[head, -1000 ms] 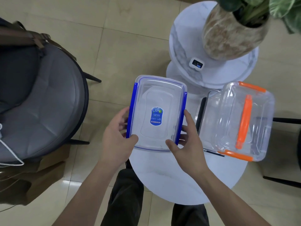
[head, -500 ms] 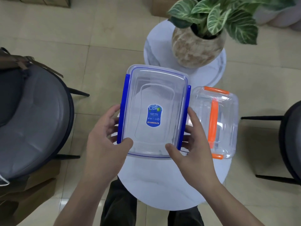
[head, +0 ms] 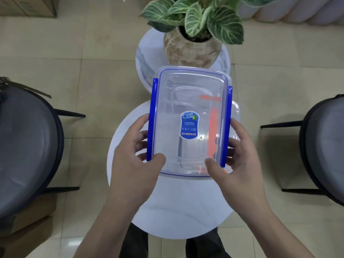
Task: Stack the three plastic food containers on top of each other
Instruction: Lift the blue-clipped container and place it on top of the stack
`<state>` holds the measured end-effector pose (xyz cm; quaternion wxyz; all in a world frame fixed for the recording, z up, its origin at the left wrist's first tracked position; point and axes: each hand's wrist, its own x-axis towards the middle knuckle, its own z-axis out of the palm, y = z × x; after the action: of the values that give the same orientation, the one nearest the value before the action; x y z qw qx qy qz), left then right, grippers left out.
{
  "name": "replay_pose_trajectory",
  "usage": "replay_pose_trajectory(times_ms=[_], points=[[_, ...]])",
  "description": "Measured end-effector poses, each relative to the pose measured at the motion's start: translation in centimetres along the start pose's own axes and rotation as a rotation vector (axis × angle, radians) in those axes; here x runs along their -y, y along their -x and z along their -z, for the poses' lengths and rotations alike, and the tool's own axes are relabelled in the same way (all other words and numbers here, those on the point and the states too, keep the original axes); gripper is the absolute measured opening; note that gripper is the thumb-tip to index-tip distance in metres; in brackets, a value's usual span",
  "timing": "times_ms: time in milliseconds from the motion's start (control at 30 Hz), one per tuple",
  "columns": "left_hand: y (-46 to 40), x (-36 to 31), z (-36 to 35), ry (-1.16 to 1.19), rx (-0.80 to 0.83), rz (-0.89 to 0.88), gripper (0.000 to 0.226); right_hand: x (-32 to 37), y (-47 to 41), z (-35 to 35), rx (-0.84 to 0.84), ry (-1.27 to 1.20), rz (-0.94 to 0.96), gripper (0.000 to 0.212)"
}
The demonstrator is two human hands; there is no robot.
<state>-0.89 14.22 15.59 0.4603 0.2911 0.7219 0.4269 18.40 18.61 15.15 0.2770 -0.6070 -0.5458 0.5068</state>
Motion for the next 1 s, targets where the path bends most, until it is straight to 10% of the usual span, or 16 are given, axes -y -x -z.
replay_pose_trajectory(times_ms=[1000], points=[[-2.3, 1.7, -8.7, -0.035, 0.15, 0.051, 0.071, -5.0, -2.8, 5.7, -0.123, 0.021, -0.105, 0.069]])
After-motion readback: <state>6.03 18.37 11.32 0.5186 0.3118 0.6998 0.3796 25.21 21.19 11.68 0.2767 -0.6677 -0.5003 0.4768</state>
